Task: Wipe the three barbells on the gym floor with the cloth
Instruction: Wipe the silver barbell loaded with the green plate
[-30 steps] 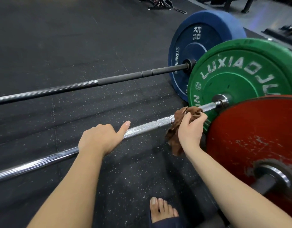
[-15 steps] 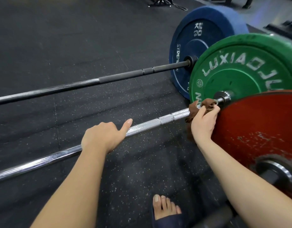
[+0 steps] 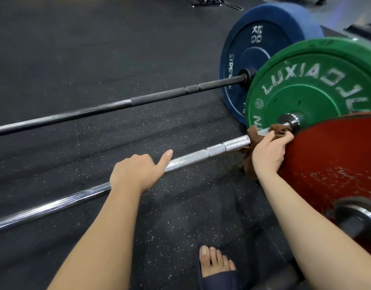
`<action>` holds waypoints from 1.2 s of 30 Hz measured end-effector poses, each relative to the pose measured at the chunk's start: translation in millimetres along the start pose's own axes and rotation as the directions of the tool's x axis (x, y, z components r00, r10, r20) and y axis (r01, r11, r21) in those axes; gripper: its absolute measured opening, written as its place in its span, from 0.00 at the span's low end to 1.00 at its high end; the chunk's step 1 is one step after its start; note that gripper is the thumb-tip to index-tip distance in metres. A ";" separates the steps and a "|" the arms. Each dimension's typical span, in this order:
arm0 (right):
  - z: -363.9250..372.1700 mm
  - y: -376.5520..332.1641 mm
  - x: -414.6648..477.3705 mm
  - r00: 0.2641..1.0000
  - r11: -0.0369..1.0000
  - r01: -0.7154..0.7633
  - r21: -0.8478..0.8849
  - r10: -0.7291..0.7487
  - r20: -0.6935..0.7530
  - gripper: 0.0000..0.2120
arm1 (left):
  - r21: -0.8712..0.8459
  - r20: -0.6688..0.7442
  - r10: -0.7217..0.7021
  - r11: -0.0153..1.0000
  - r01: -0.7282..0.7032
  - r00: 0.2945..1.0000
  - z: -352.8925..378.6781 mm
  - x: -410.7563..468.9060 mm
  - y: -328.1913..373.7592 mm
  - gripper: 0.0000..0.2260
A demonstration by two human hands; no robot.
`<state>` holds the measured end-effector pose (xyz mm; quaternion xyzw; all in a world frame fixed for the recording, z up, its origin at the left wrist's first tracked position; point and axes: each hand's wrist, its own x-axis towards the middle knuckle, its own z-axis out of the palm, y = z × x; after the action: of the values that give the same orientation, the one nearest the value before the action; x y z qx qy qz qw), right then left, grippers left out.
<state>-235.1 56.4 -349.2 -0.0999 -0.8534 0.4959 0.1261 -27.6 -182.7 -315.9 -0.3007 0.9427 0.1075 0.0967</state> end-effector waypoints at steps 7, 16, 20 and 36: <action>-3.1 -8.4 -40.2 0.975 0.989 0.144 -0.042 -0.134 0.179 0.15 | -0.031 0.011 0.009 0.999 -0.008 1.000 1.0 2.1 -1.4 0.40; 1.1 -14.0 -89.4 0.916 0.963 0.255 -0.091 -0.210 0.343 0.15 | -0.033 0.025 -0.002 0.999 0.002 1.000 1.1 2.0 -1.7 0.40; -1.5 -8.7 -50.1 0.986 0.990 0.112 -0.090 -0.099 0.138 0.11 | -0.024 0.023 0.001 1.000 0.000 1.000 0.5 1.9 -1.0 0.39; 2.3 -15.6 -116.4 0.835 0.937 0.349 -0.018 -0.302 0.460 0.11 | -0.016 -0.003 -0.004 1.000 0.004 1.000 0.5 1.4 0.1 0.39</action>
<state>-126.1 12.5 -350.3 0.1583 -0.8876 0.4326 0.0024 -28.7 -183.2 -316.7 -0.3036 0.9413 0.1142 0.0932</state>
